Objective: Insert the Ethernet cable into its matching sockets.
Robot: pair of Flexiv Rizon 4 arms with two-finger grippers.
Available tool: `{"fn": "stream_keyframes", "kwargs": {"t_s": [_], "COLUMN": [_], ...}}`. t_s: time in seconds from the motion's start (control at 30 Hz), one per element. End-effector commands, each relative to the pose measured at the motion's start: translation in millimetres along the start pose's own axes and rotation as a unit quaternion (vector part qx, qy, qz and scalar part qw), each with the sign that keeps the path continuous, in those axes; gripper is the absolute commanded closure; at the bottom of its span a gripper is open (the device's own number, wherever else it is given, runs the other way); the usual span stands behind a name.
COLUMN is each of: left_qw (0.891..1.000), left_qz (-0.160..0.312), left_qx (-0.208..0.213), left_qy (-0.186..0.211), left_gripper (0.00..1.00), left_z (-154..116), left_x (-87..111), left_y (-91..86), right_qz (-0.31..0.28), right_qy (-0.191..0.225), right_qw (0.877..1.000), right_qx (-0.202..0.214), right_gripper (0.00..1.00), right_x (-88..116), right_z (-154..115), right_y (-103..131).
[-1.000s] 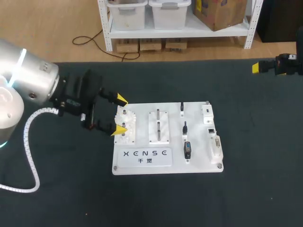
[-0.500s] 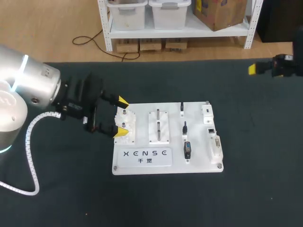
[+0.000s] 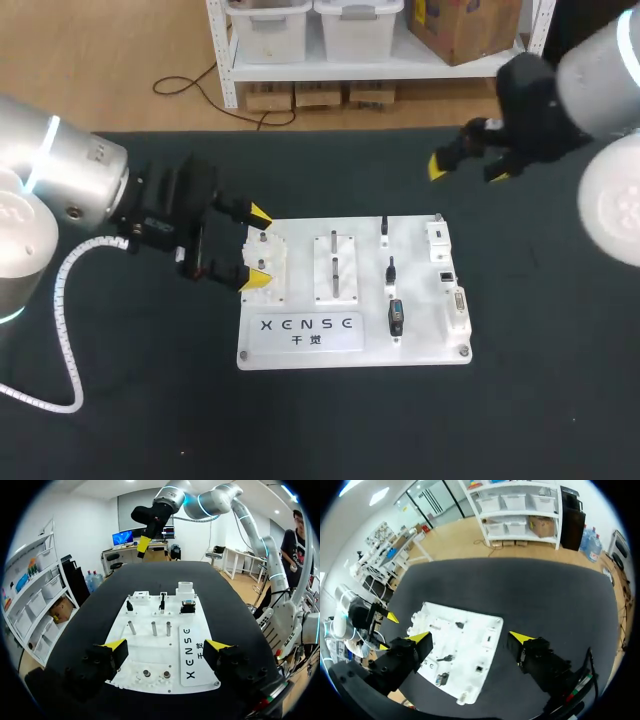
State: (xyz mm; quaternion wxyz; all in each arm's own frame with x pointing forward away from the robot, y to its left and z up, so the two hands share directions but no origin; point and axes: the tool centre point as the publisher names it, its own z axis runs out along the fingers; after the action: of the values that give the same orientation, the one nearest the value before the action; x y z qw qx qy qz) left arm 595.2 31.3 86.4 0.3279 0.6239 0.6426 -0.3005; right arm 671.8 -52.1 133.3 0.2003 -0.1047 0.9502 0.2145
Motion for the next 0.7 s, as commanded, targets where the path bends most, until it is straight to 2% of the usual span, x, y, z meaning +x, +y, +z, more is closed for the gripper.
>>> {"fn": "stream_keyframes", "kwargs": {"t_s": [0.03, 0.3, 0.7], "left_qw": [1.0, 1.0, 1.0], "left_qz": [0.001, 0.001, 0.001], "left_qx": [-0.001, -0.001, -0.001], "left_qy": [-0.001, -0.001, -0.001], "left_gripper": [0.0, 0.0, 0.0], "left_z": [1.0, 1.0, 1.0], "left_x": [0.9, 0.9, 0.9], "left_y": [0.2, 0.2, 0.2], "right_qz": [0.005, 0.028, 0.022], "right_qy": [0.019, 0.084, 0.13], "right_qw": [0.995, 0.986, 0.978], "right_qx": [0.098, 0.138, 0.164], "right_gripper": [0.0, 0.0, 0.0], "right_x": [11.3, 50.1, 77.0], "right_z": [14.3, 52.0, 92.4], "right_y": [24.6, 44.9, 50.9]}}
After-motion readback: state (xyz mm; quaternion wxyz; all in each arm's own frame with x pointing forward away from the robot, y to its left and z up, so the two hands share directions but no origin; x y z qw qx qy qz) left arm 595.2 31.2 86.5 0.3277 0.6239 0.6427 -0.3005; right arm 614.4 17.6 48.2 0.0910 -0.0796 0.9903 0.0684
